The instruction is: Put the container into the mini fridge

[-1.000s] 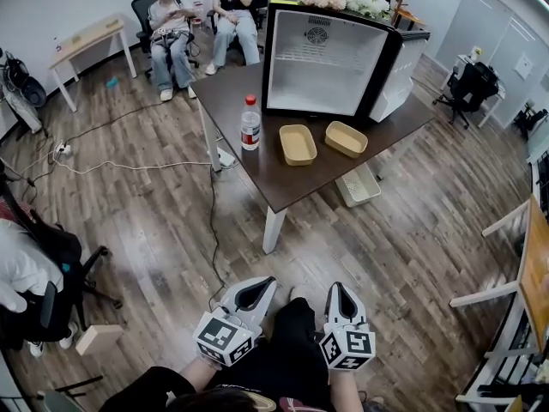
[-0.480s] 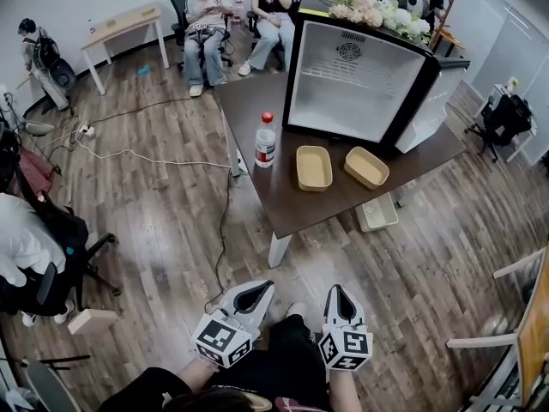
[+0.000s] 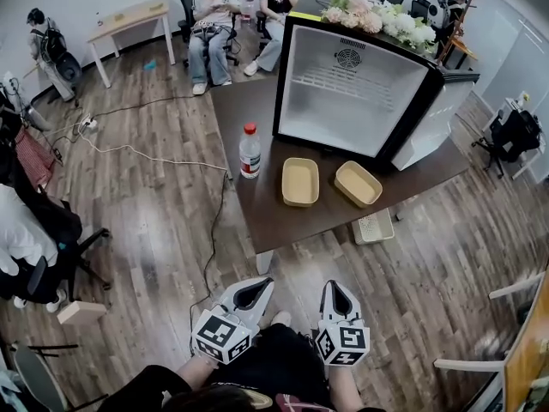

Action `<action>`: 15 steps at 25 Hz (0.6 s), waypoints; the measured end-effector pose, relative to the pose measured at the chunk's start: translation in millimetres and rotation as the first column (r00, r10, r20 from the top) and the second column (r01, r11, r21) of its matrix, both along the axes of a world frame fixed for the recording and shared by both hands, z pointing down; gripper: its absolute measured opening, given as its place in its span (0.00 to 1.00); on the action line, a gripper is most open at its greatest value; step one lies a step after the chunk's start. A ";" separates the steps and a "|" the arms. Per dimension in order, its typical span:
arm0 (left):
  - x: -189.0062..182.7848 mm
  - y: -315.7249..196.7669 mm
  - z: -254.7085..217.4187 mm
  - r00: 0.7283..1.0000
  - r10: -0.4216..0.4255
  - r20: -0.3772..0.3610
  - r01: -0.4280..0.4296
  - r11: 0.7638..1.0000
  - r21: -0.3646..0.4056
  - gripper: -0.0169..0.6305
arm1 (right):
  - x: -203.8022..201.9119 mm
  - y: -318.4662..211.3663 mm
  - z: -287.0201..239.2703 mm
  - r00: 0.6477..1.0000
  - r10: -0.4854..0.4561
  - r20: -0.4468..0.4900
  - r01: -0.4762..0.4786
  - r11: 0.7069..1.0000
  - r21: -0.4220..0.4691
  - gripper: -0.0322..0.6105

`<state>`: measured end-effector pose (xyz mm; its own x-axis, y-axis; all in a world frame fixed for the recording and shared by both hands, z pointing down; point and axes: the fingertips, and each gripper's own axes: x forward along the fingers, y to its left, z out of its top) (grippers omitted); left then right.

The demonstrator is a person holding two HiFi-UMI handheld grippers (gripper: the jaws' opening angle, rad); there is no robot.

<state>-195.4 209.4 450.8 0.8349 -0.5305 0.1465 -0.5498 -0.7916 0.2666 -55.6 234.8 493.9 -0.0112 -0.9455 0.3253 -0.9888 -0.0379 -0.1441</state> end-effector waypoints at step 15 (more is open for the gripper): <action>85.3 -7.7 20.0 0.999 -0.042 0.025 0.044 0.998 -0.051 0.04 | 77.7 -16.3 14.2 0.998 -0.058 0.024 0.059 0.998 -0.035 0.06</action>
